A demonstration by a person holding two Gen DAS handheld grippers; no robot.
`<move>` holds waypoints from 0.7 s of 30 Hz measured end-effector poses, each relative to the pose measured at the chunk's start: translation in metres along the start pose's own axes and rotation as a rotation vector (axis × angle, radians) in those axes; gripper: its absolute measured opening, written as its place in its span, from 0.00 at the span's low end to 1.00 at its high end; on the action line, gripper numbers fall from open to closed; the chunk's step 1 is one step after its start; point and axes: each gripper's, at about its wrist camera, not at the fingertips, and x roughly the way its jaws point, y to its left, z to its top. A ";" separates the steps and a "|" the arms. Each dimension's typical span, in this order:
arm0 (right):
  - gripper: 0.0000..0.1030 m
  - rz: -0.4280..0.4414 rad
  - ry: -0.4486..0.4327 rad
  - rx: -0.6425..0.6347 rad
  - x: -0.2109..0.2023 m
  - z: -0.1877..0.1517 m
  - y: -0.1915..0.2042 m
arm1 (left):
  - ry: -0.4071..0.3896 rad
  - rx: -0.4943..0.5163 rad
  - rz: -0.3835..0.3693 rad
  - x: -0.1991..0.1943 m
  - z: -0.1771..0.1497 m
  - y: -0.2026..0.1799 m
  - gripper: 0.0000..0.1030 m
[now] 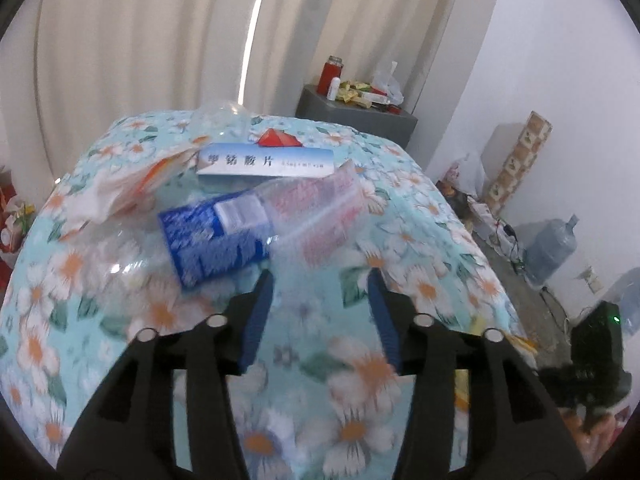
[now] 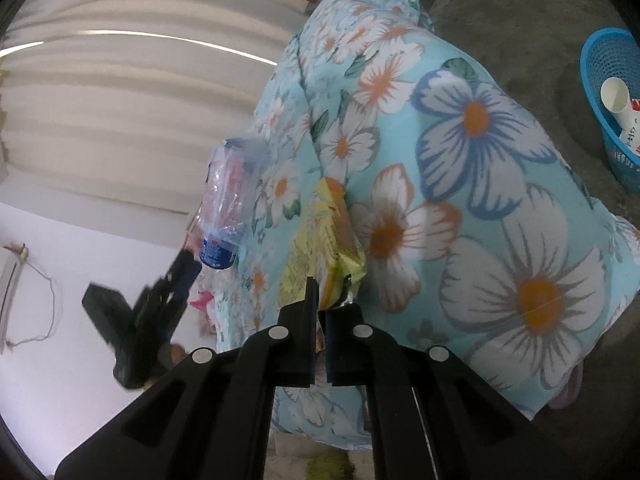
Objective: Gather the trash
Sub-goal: 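Grasp the clear plastic bag with the left tool while the right tool holds the yellow wrapper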
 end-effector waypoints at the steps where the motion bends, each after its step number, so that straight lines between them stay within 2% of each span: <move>1: 0.03 -0.001 0.002 0.001 0.001 0.000 -0.001 | 0.019 -0.005 0.011 0.011 0.003 0.000 0.46; 5: 0.03 0.002 0.007 0.007 -0.005 0.000 -0.007 | 0.082 -0.052 0.035 0.043 0.000 0.006 0.46; 9: 0.03 -0.002 0.010 0.009 -0.003 0.002 -0.010 | 0.096 -0.088 0.051 0.058 -0.008 0.010 0.46; 13: 0.03 -0.006 0.012 0.007 0.000 0.002 -0.011 | 0.045 -0.132 0.007 0.062 -0.011 0.015 0.46; 17: 0.03 -0.007 0.010 0.008 0.000 0.002 -0.012 | 0.016 -0.162 -0.004 0.065 -0.009 0.019 0.46; 20: 0.03 -0.010 0.008 0.007 0.003 0.002 -0.010 | -0.006 -0.173 -0.006 0.063 -0.008 0.018 0.41; 21: 0.03 -0.011 0.008 0.007 0.003 0.003 -0.010 | -0.011 -0.170 -0.009 0.062 -0.008 0.016 0.33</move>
